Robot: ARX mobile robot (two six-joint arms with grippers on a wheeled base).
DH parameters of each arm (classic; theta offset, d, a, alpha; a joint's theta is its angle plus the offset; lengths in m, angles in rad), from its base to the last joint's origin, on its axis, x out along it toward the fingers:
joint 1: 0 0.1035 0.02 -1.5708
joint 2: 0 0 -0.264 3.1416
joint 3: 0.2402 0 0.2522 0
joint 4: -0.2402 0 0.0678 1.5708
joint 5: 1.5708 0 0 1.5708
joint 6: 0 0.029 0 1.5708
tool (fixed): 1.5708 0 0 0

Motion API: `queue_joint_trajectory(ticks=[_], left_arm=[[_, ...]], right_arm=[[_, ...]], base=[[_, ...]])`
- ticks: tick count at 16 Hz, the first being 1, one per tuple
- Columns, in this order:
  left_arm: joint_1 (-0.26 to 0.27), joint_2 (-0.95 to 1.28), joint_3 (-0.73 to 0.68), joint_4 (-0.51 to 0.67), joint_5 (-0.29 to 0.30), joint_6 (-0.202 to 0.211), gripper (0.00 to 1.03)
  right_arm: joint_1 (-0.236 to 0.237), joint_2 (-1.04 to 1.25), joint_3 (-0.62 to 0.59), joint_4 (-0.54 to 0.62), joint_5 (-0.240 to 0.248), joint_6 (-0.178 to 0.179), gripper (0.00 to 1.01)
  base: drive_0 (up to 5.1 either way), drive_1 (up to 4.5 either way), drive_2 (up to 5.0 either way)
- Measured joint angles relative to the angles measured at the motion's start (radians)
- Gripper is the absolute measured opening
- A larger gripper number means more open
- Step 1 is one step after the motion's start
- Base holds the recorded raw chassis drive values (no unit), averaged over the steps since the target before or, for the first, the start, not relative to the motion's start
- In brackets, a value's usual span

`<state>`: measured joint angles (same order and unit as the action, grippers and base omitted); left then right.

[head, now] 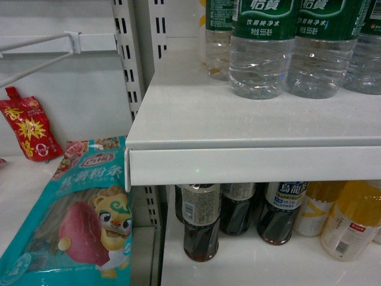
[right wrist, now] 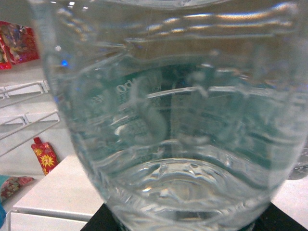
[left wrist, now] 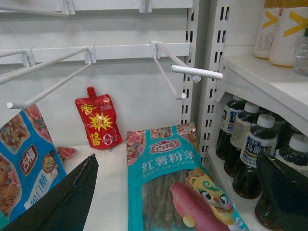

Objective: Move water from second to third shelf

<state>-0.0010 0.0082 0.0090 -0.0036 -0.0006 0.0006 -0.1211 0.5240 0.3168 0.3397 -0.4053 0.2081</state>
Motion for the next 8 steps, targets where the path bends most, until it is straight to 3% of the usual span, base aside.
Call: queue_joint_trajectory(ticks=[8], left_arm=[[0.0,0.0,0.0,0.0,0.0,0.0,0.98]], right_arm=[[0.085,0.333,0.14,0.036,0.076,-0.115,0.39]], base=[[0.0,0.0,0.0]])
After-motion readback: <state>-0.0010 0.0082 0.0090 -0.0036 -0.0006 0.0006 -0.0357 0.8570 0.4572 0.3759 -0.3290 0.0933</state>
